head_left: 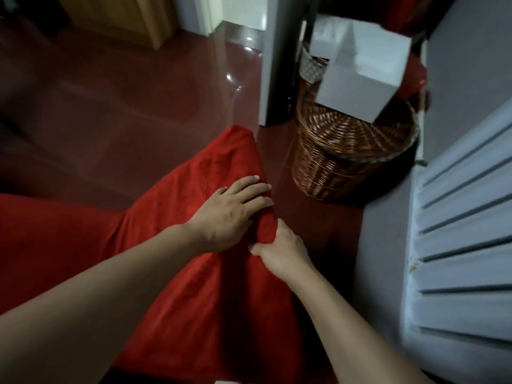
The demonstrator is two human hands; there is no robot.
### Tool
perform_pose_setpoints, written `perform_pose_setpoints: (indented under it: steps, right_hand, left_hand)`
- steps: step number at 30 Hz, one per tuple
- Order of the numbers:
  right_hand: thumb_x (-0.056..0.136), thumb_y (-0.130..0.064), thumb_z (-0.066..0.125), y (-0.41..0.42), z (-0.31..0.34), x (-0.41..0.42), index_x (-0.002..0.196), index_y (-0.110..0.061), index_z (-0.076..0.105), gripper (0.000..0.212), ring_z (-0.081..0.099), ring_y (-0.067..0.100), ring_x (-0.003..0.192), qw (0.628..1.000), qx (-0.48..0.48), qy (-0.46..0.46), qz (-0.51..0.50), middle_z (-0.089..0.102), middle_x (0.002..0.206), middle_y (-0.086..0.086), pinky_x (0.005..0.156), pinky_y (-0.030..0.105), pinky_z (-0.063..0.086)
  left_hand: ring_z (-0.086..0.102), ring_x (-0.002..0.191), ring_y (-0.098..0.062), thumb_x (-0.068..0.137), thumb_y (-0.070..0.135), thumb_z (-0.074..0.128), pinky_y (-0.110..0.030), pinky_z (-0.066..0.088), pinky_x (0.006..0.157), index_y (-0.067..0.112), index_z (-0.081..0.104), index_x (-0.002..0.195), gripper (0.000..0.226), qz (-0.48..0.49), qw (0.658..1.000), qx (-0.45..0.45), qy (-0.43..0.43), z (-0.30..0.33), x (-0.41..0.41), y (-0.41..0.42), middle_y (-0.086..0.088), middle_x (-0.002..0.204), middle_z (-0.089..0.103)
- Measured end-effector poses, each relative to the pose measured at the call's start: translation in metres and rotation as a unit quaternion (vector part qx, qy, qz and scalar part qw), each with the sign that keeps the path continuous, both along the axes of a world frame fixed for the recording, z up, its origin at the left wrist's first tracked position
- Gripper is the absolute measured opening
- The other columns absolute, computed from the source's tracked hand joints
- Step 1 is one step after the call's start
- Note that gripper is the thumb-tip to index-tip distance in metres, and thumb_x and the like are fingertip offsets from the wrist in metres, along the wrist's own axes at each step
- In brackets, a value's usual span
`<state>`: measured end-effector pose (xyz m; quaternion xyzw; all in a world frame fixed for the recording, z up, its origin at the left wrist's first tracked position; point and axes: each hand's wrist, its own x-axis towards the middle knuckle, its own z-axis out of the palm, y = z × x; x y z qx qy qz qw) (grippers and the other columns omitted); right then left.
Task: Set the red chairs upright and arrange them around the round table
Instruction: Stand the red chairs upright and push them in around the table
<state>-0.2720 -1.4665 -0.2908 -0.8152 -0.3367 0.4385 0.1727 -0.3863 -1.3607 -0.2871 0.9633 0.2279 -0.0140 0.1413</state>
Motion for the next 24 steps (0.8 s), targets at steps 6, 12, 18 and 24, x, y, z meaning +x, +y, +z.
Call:
perform_pose_setpoints:
  steps: [6, 12, 18, 24]
  right_hand:
    - [0.08, -0.033, 0.066, 0.031, 0.068, -0.064, 0.137, -0.011, 0.039, 0.067, 0.049, 0.029, 0.123, 0.994, 0.003, 0.023, 0.105, 0.052, 0.133, 0.012, 0.097, 0.034, 0.043]
    - [0.077, -0.031, 0.069, 0.06, 0.116, -0.135, 0.128, -0.008, 0.044, 0.062, 0.06, 0.029, 0.105, 0.984, 0.017, 0.059, 0.165, 0.055, 0.124, 0.012, 0.077, 0.038, 0.057]
    - [0.078, -0.024, 0.071, 0.091, 0.159, -0.217, 0.127, -0.008, 0.044, 0.058, 0.062, 0.021, 0.086, 0.971, 0.018, 0.156, 0.18, 0.057, 0.116, 0.01, 0.044, 0.027, 0.054]
    - [0.079, -0.021, 0.069, 0.119, 0.195, -0.314, 0.124, -0.004, 0.044, 0.054, 0.064, 0.023, 0.072, 0.96, 0.036, 0.172, 0.218, 0.058, 0.114, 0.013, 0.044, 0.031, 0.056]
  left_hand:
    - [0.003, 0.147, -0.017, 0.092, 0.01, 0.044, -0.042, 0.039, 0.097, 0.032, 0.037, 0.143, 0.057, 0.155, 0.988, 0.006, 0.004, 0.069, -0.076, -0.01, 0.006, 0.159, 0.007]
    - [0.035, 0.131, -0.025, 0.083, 0.002, 0.054, -0.041, 0.05, 0.09, 0.039, 0.039, 0.141, 0.071, 0.288, 0.957, -0.028, 0.007, 0.127, -0.147, -0.01, 0.002, 0.158, 0.007]
    - [0.057, 0.114, -0.017, 0.08, -0.004, 0.052, -0.03, 0.048, 0.085, 0.042, 0.045, 0.136, 0.073, 0.404, 0.912, -0.066, -0.029, 0.176, -0.227, 0.001, 0.005, 0.157, 0.02]
    - [0.05, 0.124, -0.011, 0.072, -0.01, 0.047, -0.026, 0.044, 0.092, 0.043, 0.049, 0.133, 0.081, 0.468, 0.882, -0.054, 0.0, 0.223, -0.31, 0.018, 0.013, 0.152, 0.032]
